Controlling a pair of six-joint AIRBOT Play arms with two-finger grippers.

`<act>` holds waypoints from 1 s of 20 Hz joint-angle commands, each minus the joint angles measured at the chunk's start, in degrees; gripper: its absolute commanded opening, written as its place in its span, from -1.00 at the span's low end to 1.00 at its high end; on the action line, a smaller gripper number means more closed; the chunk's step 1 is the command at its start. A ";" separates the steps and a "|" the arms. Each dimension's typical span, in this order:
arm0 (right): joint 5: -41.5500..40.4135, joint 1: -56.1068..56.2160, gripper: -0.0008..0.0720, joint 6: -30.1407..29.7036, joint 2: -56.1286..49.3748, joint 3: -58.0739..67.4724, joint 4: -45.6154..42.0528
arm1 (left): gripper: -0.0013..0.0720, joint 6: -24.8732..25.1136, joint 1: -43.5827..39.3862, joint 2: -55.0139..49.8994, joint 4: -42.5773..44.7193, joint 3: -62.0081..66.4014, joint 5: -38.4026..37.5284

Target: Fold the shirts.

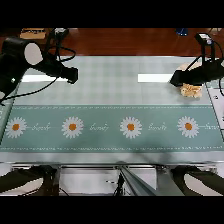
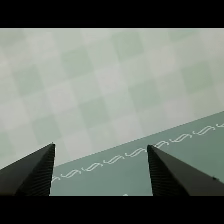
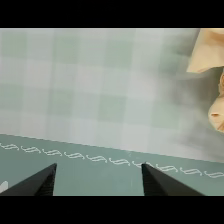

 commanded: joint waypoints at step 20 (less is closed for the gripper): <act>-0.13 0.04 0.67 0.74 0.02 0.07 0.66 | 1.00 -0.11 -0.04 -0.04 -0.17 0.02 0.13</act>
